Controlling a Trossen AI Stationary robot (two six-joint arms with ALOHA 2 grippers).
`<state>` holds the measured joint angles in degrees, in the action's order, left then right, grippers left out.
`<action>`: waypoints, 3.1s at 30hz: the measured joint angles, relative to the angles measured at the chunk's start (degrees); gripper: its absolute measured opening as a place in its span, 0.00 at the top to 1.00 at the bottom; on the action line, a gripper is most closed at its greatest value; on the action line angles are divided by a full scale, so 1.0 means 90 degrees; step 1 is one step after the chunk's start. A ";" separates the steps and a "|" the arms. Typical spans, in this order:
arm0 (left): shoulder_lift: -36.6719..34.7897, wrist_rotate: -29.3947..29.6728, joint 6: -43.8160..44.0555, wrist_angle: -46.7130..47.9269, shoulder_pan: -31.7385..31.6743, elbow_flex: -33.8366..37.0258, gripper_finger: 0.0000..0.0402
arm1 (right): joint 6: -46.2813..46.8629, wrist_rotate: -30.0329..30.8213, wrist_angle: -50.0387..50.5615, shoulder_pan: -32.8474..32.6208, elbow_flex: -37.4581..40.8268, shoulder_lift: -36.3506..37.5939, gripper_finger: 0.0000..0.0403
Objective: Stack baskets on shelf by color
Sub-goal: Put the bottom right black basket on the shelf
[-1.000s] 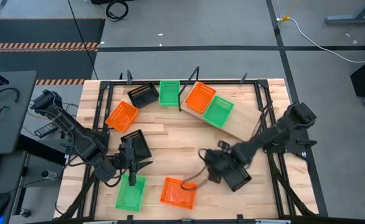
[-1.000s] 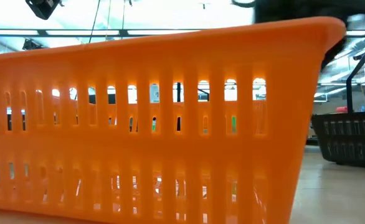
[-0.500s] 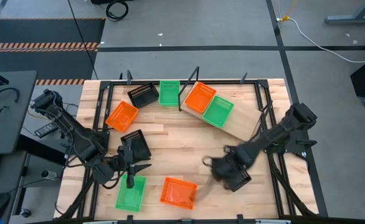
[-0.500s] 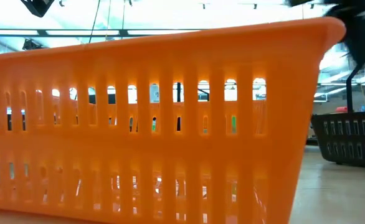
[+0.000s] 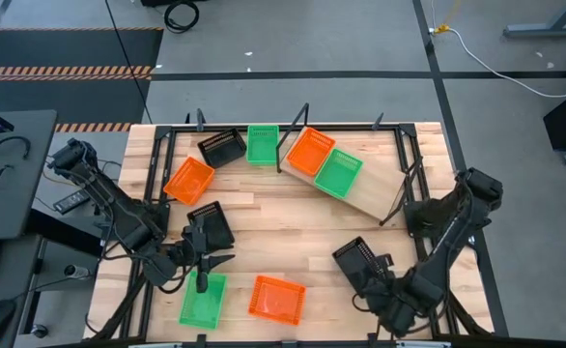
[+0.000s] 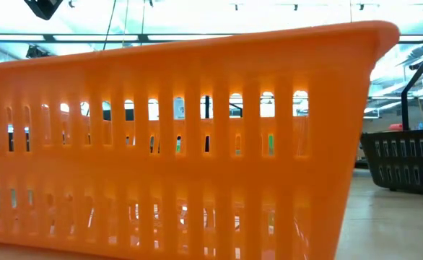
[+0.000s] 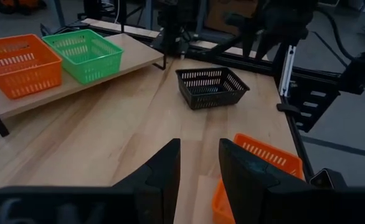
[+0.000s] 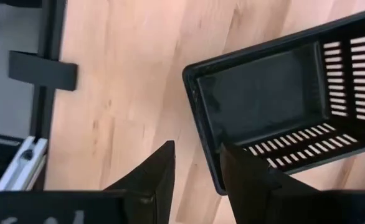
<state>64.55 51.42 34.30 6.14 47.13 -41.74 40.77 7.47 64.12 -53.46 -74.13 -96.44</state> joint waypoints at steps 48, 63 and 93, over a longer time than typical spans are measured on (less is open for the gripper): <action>0.0216 0.0102 -0.0058 -0.0178 -0.0005 -0.0004 0.71 | -0.1554 0.0335 -0.2141 0.1737 0.0964 -0.0005 0.98; 0.0216 0.0102 -0.0057 -0.0180 -0.0001 -0.0004 0.71 | 0.0554 -0.0001 0.0729 0.3164 -0.0782 -0.0005 0.98; 0.0216 0.0100 -0.0046 -0.0190 0.0180 -0.0002 0.71 | 0.0295 0.0611 0.2407 0.4176 -0.0765 0.0016 0.98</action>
<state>66.50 52.31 33.89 4.43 48.75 -41.76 43.42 12.97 85.78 -15.88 -81.01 -96.30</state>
